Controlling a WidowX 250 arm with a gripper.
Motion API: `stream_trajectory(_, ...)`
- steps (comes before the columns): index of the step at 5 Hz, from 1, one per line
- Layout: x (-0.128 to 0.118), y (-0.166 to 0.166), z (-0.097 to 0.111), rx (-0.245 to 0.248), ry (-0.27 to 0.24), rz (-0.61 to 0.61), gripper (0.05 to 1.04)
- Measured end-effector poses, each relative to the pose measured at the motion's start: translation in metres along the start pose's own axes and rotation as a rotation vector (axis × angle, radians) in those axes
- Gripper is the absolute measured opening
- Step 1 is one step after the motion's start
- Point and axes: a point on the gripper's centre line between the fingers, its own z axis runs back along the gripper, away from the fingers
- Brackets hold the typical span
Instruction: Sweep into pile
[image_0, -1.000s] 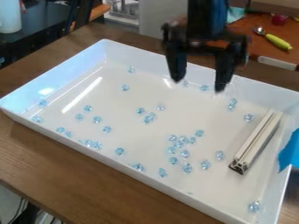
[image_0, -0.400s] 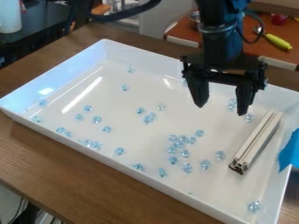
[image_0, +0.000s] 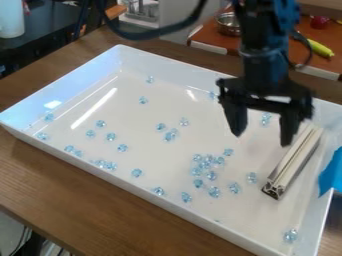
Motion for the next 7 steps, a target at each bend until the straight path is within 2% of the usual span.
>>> stream_trajectory(1, -0.003, -0.005, -0.015, 0.048, 0.047, 0.012, 1.001)
stream_trajectory(2, -0.006, -0.014, -0.023, 0.057, 0.056, 0.009, 1.001)
stream_trajectory(3, -0.007, -0.017, -0.029, 0.078, 0.055, 0.008, 0.961)
stream_trajectory(5, -0.003, -0.024, -0.032, 0.112, 0.027, -0.013, 0.394)
stream_trajectory(7, -0.009, -0.017, -0.030, 0.096, 0.034, -0.023, 0.359)
